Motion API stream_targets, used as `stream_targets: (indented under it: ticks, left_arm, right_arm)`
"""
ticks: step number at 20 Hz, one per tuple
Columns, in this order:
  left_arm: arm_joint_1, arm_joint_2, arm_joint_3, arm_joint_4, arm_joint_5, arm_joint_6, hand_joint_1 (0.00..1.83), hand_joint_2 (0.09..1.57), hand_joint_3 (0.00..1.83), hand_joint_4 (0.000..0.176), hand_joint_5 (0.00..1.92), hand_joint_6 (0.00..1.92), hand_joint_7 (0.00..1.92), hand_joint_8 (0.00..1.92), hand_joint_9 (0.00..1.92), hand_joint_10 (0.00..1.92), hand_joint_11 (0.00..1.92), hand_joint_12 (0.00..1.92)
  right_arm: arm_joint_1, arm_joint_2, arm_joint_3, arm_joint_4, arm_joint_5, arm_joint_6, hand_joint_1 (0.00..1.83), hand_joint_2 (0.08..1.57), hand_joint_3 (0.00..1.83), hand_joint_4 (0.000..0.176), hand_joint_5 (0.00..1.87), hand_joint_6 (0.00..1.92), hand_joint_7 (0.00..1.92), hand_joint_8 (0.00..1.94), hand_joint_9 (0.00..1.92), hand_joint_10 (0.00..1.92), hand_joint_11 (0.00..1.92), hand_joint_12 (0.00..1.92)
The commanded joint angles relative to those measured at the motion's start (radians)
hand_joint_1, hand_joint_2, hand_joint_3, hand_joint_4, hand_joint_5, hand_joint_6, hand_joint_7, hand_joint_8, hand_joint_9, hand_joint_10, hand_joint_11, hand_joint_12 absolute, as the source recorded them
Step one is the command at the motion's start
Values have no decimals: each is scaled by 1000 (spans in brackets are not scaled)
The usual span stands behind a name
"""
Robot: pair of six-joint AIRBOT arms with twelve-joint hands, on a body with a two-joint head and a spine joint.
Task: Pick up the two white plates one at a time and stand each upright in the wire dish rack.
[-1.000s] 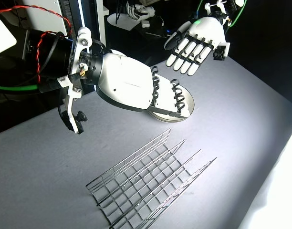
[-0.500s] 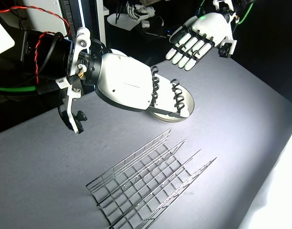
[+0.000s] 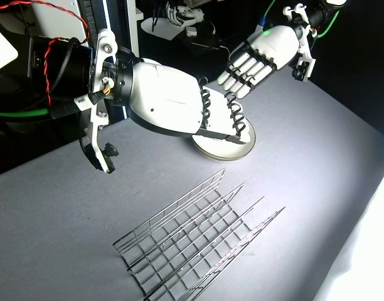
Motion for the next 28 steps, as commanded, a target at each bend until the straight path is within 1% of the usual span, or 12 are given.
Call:
stream_targets:
  ticks: [1,2,3,5,6,10,12,15,17,21,26,28]
  left_arm:
    - [0,-6,11,-72,-28,-13,0,1267,6,0,0,0,0,0,0,0,0,0]
    - [7,-11,19,-67,-22,-14,0,1269,6,0,0,0,0,0,0,0,0,0]
    - [18,-20,33,-65,-16,-15,0,1265,3,0,0,0,0,0,0,0,0,0]
    - [31,-36,60,-61,-3,-21,0,1258,0,0,0,0,0,0,0,0,0,0]
    - [33,-51,78,-60,2,-23,0,1259,0,0,0,0,0,0,0,0,0,0]
    - [41,-110,148,-50,8,-23,0,1268,4,0,0,0,0,0,0,0,0,0]
    - [55,-131,176,-46,8,-12,0,1266,3,0,0,0,0,0,0,0,0,0]
    - [83,-159,220,-46,-1,6,0,1266,3,0,0,0,0,0,0,0,0,0]
    - [100,-166,234,-46,-6,24,0,1265,2,0,0,0,0,0,0,0,0,0]
    - [119,-175,242,-45,-16,52,0,1254,0,0,0,0,0,0,0,0,0,0]
    - [134,-186,248,-45,-16,70,0,1247,0,0,0,0,0,0,0,0,0,0]
    - [138,-190,251,-45,-15,75,0,1242,0,0,33,12,0,0,0,0,0,0]
  right_arm:
    - [6,7,1,46,95,0,0,1189,0,0,59,6,49,6,24,8,0,95]
    - [6,7,1,43,102,0,0,1192,1,0,62,9,50,9,23,10,0,74]
    - [6,7,1,38,125,-1,0,1192,0,0,110,10,101,4,72,3,0,203]
    - [3,7,-1,32,147,-1,0,1194,1,0,116,8,112,3,81,2,0,231]
    - [-6,8,0,31,155,-2,0,1198,1,0,71,5,65,4,34,2,0,118]
    - [-35,12,6,-25,213,-11,0,1212,3,0,43,0,47,1,36,2,0,100]
    - [-52,12,9,-30,263,-15,0,1217,1,0,89,2,97,1,82,4,0,246]
    - [-74,4,29,-80,313,-15,0,1233,3,0,75,2,75,3,55,4,0,212]
    - [-68,-23,59,-122,343,-14,0,1235,1,0,107,6,106,7,82,8,0,298]
    - [-56,-70,125,-179,377,-13,0,1220,0,0,80,2,80,2,66,4,0,284]
    - [-14,-119,172,-303,365,5,0,1243,2,0,66,2,39,1,21,3,0,158]
    - [8,-131,173,-344,355,5,0,1232,0,0,81,1,62,2,57,6,0,261]
